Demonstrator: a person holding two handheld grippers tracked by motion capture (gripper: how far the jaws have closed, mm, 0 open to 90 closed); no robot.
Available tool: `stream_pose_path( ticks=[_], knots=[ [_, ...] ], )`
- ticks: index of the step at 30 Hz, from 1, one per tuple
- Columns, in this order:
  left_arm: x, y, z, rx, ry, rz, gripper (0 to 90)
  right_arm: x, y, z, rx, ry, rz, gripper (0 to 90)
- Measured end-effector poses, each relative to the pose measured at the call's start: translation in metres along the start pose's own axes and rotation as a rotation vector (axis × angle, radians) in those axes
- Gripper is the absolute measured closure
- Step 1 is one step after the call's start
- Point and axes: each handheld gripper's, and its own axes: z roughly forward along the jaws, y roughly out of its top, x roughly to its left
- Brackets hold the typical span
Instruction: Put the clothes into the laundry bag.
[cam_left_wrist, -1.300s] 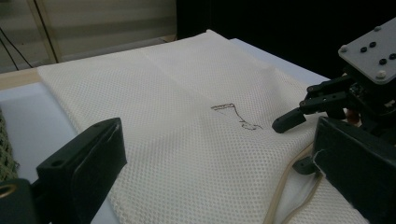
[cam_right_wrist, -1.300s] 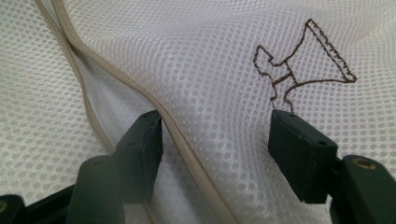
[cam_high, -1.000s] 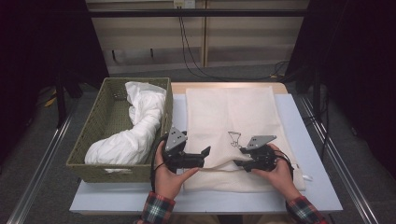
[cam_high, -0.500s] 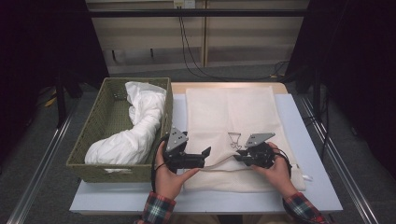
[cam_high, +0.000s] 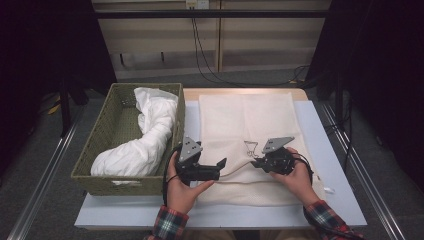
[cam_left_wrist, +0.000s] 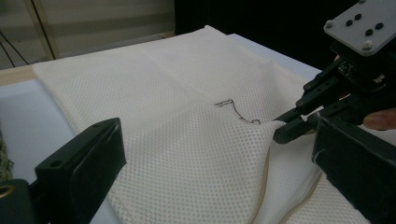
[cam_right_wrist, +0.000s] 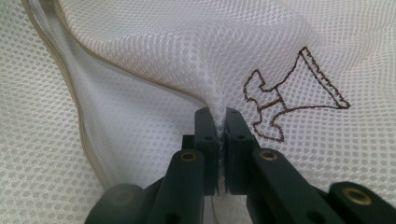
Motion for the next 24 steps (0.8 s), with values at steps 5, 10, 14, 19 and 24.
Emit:
stream_pose_path(
  ticks=[5, 10, 14, 19, 24],
  knots=[
    [0.000, 0.000, 0.000, -0.001, 0.002, -0.001, 2.5, -0.003, 0.006, -0.003, 0.000, -0.002, 0.013, 87.4],
    [0.001, 0.000, 0.000, 0.005, 0.005, 0.004, 2.5, -0.007, 0.011, -0.006, -0.005, 0.010, 0.021, 87.6],
    [0.001, 0.000, 0.000, 0.004, 0.005, 0.001, 2.5, -0.010, 0.017, -0.006, -0.004, 0.012, 0.009, 87.6],
    [0.001, 0.000, 0.000, 0.002, 0.003, 0.000, 2.5, -0.011, 0.026, -0.006, 0.020, -0.003, -0.014, 87.7],
    [0.001, 0.000, 0.000, -0.004, 0.001, -0.004, 2.5, -0.013, 0.034, -0.007, 0.016, -0.010, -0.034, 87.8]
  ],
)
